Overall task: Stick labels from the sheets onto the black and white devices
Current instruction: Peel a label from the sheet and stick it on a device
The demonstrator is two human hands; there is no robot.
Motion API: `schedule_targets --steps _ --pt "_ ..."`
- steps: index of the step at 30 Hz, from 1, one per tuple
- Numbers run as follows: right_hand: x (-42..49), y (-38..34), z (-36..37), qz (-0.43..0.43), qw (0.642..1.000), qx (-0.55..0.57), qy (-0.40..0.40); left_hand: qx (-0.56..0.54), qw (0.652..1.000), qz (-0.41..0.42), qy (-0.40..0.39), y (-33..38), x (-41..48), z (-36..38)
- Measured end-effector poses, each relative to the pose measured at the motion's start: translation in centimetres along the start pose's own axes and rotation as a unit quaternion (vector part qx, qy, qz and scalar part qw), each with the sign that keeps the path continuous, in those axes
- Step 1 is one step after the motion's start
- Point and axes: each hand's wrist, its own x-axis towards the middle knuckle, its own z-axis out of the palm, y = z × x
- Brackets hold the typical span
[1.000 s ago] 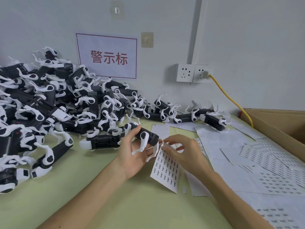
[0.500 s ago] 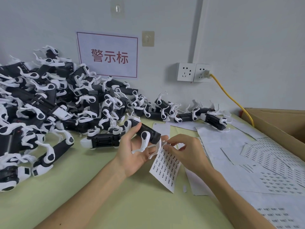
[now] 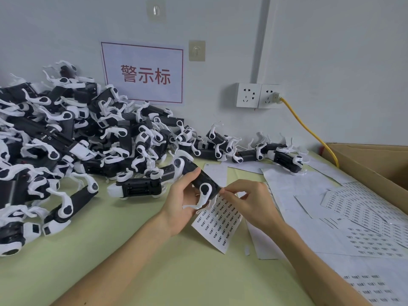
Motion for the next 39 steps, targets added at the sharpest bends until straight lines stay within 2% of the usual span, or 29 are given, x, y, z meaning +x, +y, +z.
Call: schedule_targets --steps 15,19,23,27,30,33,36,39 --pt "0.39 -0.46 -0.68 0.097 0.990 0.082 -0.066 -0.006 1.000 -0.012 0.009 -0.54 0.51 -0.45" --pt "0.51 -0.28 -0.51 0.095 0.994 0.032 -0.050 -0.001 1.000 -0.022 0.012 -0.60 0.57 -0.43" --pt "0.39 -0.47 -0.74 0.075 0.993 0.059 -0.063 0.008 1.000 -0.019 0.013 -0.48 0.51 -0.45" --pt "0.39 -0.45 -0.73 0.070 0.995 0.031 -0.070 0.003 1.000 -0.022 0.018 -0.58 0.61 -0.53" --pt "0.51 -0.31 -0.44 0.089 0.995 0.022 -0.047 0.003 1.000 -0.027 0.016 -0.71 0.64 -0.44" --pt "0.63 -0.21 -0.63 0.111 0.991 0.069 0.010 0.021 0.999 -0.027 0.023 -0.58 0.51 -0.45" --pt "0.61 -0.07 -0.95 0.096 0.991 0.075 0.058 0.087 0.995 -0.005 0.041 -0.36 0.48 -0.42" --pt "0.40 -0.03 -0.74 0.065 0.993 0.056 0.084 0.063 0.997 0.029 0.046 0.10 0.55 -0.94"
